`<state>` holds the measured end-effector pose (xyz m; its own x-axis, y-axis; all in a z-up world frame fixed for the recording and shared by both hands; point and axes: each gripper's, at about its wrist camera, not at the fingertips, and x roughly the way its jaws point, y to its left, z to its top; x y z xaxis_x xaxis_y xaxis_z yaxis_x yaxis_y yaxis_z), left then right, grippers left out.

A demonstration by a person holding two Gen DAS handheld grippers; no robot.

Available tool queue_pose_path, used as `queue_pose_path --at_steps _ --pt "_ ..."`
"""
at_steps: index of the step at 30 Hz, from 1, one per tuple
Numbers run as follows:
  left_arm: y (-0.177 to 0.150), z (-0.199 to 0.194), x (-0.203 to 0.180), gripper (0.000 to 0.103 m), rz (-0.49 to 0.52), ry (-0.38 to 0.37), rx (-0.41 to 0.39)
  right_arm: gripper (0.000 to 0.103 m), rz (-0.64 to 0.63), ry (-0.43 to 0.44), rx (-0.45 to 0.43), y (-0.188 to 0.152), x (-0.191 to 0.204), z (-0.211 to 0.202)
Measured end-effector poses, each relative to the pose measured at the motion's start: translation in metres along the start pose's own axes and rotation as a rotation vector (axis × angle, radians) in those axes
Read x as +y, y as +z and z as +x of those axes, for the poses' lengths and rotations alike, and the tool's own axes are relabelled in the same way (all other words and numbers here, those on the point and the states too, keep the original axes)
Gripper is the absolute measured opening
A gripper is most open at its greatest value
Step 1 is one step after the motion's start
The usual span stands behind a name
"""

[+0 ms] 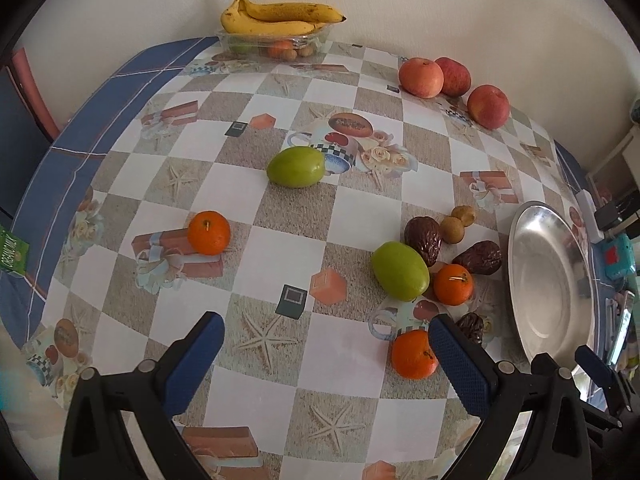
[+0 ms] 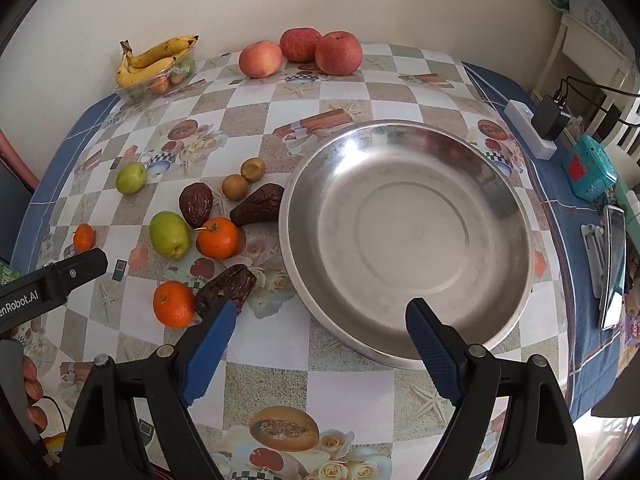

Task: Organize fruits
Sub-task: 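Move both tools toward the fruit cluster beside the steel bowl, then grasp a dark dried date with the right tool while the left tool grasps a tangerine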

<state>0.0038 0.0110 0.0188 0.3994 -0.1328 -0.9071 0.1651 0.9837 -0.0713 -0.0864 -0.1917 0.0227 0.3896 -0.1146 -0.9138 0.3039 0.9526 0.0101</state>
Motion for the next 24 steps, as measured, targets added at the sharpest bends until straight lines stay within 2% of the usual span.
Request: queue_pose_path --at_steps 4,9,16,18,19,20,24 --pt "0.000 0.001 0.000 0.103 -0.006 0.009 0.000 0.087 0.006 0.005 -0.003 0.000 0.000 0.000" --pt "0.000 0.007 -0.004 0.103 0.010 -0.005 0.052 0.087 -0.003 0.024 -0.009 0.002 0.004 0.000" --pt "0.001 0.016 0.006 0.100 -0.110 -0.088 0.116 0.086 0.012 0.153 -0.009 0.010 0.019 0.004" --pt "0.000 0.020 0.001 0.096 -0.108 -0.114 0.136 0.080 -0.013 0.155 0.001 0.010 0.028 0.008" --pt "0.000 0.023 -0.002 0.095 -0.102 -0.129 0.151 0.071 -0.028 0.158 0.009 0.010 0.033 0.010" --pt "-0.001 0.026 -0.006 0.094 -0.097 -0.144 0.167 0.066 -0.038 0.164 0.021 0.009 0.036 0.013" --pt "-0.003 0.035 -0.020 0.085 -0.072 -0.190 0.218 0.059 -0.069 0.165 0.070 0.008 0.050 0.026"
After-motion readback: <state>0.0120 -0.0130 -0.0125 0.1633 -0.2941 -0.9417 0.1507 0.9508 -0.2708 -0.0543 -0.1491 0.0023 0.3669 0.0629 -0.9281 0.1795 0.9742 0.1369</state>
